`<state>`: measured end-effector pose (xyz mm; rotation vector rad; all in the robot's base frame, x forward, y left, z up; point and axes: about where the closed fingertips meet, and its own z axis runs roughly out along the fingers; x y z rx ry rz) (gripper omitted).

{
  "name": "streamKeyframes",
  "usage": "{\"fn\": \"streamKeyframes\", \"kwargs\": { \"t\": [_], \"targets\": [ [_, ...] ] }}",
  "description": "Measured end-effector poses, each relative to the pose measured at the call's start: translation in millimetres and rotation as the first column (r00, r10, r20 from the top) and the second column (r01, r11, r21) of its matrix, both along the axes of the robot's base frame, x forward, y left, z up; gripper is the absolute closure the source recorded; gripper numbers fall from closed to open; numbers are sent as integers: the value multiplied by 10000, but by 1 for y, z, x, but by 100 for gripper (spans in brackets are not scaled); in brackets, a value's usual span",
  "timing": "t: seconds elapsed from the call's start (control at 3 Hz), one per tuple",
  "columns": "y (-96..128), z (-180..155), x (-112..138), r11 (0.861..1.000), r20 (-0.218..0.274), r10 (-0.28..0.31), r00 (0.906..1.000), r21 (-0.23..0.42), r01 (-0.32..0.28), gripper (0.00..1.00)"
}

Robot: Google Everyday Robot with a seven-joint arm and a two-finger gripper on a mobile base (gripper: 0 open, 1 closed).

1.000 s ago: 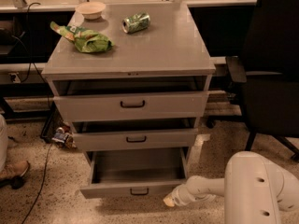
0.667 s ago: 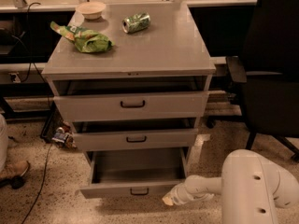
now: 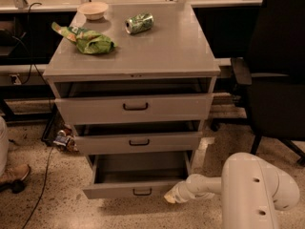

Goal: Close bottom drawer

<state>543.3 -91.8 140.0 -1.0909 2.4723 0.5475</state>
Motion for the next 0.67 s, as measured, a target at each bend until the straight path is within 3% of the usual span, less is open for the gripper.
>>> {"fn": "streamKeyframes", "kwargs": {
  "t": [0.33,0.67],
  "targets": [
    [7,-3,24,9996,266,273,9993,50,-274,100],
    [7,-3,24,9996,265,273,9993,51,-275,100]
  ]
}}
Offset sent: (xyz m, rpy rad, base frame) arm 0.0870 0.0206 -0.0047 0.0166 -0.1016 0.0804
